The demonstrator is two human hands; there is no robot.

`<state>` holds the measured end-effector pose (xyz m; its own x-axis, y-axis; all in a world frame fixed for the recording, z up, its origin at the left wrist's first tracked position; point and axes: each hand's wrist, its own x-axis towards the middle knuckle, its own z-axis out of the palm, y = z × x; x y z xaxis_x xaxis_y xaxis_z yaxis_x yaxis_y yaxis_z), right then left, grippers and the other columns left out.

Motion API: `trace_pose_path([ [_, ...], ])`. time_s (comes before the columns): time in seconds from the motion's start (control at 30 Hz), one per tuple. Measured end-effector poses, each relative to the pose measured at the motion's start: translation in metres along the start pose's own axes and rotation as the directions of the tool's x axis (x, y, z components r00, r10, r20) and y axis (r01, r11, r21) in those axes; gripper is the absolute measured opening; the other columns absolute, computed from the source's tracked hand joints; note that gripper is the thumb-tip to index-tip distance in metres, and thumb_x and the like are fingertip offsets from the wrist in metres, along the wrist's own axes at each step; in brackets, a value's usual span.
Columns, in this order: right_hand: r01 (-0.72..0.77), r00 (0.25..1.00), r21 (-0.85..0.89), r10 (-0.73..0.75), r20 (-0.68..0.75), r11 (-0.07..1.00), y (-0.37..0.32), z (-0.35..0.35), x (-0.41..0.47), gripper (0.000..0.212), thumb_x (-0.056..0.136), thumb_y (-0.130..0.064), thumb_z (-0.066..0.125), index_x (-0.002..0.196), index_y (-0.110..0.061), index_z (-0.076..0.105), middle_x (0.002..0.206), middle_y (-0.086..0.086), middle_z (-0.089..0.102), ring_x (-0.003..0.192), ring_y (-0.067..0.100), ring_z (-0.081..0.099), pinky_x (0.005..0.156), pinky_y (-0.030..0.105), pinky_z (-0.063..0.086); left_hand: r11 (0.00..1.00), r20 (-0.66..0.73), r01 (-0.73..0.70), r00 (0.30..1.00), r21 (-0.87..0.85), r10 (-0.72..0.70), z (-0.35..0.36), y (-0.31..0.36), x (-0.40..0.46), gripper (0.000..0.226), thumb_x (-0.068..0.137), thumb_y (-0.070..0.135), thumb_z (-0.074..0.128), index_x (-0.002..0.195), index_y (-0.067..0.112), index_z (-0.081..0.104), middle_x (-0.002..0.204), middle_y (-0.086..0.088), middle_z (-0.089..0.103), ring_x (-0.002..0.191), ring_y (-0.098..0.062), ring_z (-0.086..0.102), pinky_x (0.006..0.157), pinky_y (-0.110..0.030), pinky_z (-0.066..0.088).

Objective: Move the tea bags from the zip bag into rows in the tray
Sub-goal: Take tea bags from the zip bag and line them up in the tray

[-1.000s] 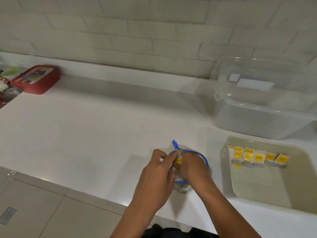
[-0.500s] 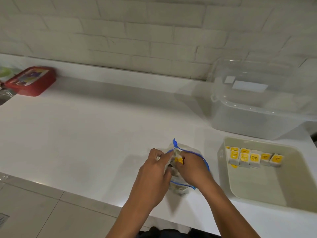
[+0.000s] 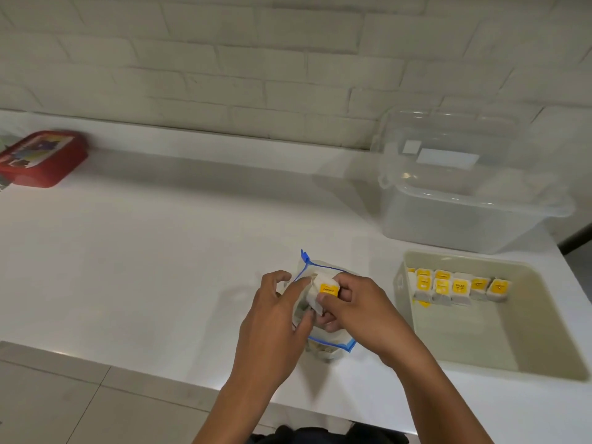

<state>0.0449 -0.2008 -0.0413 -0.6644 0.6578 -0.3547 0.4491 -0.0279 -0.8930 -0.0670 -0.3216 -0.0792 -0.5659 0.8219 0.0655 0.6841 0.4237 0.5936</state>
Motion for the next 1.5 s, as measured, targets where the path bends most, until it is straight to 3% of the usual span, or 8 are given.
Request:
trace_pose_path([
  [0.13, -0.02, 1.0, 0.078, 0.019, 0.018, 0.997, 0.001, -0.002, -0.003, 0.006, 0.093, -0.011, 0.061, 0.095, -0.008, 0.066, 0.086, 0.012, 0.074, 0.074, 0.022, 0.073, 0.066, 0.033, 0.058, 0.993, -0.059, -0.045, 0.998, -0.105, 0.039, 0.001, 0.001, -0.002, 0.05, 0.091, 0.031, 0.065, 0.135, 0.048, 0.05, 0.142, 0.024, 0.026, 0.115, 0.002, 0.042, 0.076, -0.023, 0.05],
  [0.3, 0.046, 0.999, -0.077, -0.047, -0.002, 0.996, 0.005, -0.003, -0.004, 0.004, 0.09, -0.017, 0.067, 0.088, -0.013, 0.067, 0.084, 0.001, 0.074, 0.078, 0.021, 0.071, 0.075, 0.041, 0.061, 0.946, -0.043, 0.009, 0.999, -0.324, -0.024, -0.002, 0.0, 0.001, 0.036, 0.093, 0.028, 0.066, 0.125, 0.044, 0.063, 0.138, 0.032, 0.036, 0.122, -0.002, 0.048, 0.083, -0.019, 0.048],
  [0.5, 0.076, 0.997, -0.08, -0.076, 0.005, 0.994, 0.007, -0.002, -0.006, 0.005, 0.088, -0.022, 0.071, 0.083, -0.02, 0.071, 0.083, -0.004, 0.073, 0.079, 0.015, 0.072, 0.085, 0.043, 0.059, 0.956, -0.06, -0.017, 0.998, -0.294, -0.001, -0.002, -0.004, 0.002, 0.013, 0.093, 0.038, 0.066, 0.103, 0.044, 0.069, 0.124, 0.033, 0.047, 0.114, 0.0, 0.054, 0.081, -0.016, 0.044],
  [0.67, 0.046, 0.999, -0.01, -0.046, -0.028, 0.999, 0.009, -0.002, -0.006, 0.008, 0.091, -0.015, 0.067, 0.086, -0.016, 0.073, 0.079, 0.002, 0.075, 0.076, 0.018, 0.073, 0.08, 0.036, 0.061, 0.948, -0.096, 0.008, 0.995, -0.317, -0.041, -0.002, -0.007, 0.004, 0.006, 0.092, 0.037, 0.067, 0.097, 0.038, 0.07, 0.118, 0.028, 0.053, 0.106, -0.002, 0.059, 0.08, -0.022, 0.049],
  [0.8, 0.027, 0.999, 0.04, -0.025, -0.032, 0.999, 0.008, -0.005, -0.007, 0.009, 0.092, -0.012, 0.065, 0.088, -0.012, 0.073, 0.079, 0.005, 0.076, 0.075, 0.02, 0.074, 0.075, 0.032, 0.062, 0.934, -0.118, 0.026, 0.99, -0.357, -0.073, -0.003, -0.008, 0.005, 0.005, 0.092, 0.033, 0.069, 0.094, 0.037, 0.072, 0.113, 0.025, 0.057, 0.092, -0.003, 0.063, 0.067, -0.023, 0.051],
  [0.97, 0.027, 1.0, 0.061, -0.026, -0.018, 0.998, 0.006, -0.009, -0.006, 0.008, 0.093, -0.011, 0.065, 0.09, -0.01, 0.073, 0.082, 0.006, 0.076, 0.078, 0.022, 0.074, 0.07, 0.026, 0.059, 0.928, -0.125, 0.062, 0.985, -0.366, -0.115, -0.003, -0.01, 0.006, 0.004, 0.091, 0.032, 0.07, 0.091, 0.035, 0.073, 0.111, 0.023, 0.06, 0.07, 0.003, 0.057, 0.06, -0.013, 0.043],
  [1.23, 0.031, 0.999, 0.046, -0.03, -0.024, 0.998, 0.006, -0.014, -0.007, 0.012, 0.094, -0.013, 0.064, 0.088, -0.014, 0.074, 0.082, 0.002, 0.076, 0.076, 0.014, 0.073, 0.068, 0.023, 0.058, 0.91, -0.134, 0.093, 0.978, -0.405, -0.16, -0.003, -0.006, 0.007, 0.006, 0.092, 0.03, 0.069, 0.088, 0.032, 0.074, 0.107, 0.022, 0.062, 0.063, 0.003, 0.055, 0.058, -0.012, 0.041],
  [1.5, 0.043, 0.999, -0.01, -0.043, -0.017, 0.999, 0.009, -0.012, -0.006, 0.017, 0.094, -0.024, 0.064, 0.088, -0.029, 0.079, 0.074, -0.005, 0.071, 0.07, 0.013, 0.062, 0.076, 0.035, 0.058, 0.888, -0.108, 0.09, 0.982, -0.451, -0.155, -0.005, -0.003, 0.007, 0.01, 0.091, 0.031, 0.071, 0.089, 0.04, 0.073, 0.108, 0.026, 0.062, 0.074, 0.002, 0.061, 0.06, -0.016, 0.046],
])
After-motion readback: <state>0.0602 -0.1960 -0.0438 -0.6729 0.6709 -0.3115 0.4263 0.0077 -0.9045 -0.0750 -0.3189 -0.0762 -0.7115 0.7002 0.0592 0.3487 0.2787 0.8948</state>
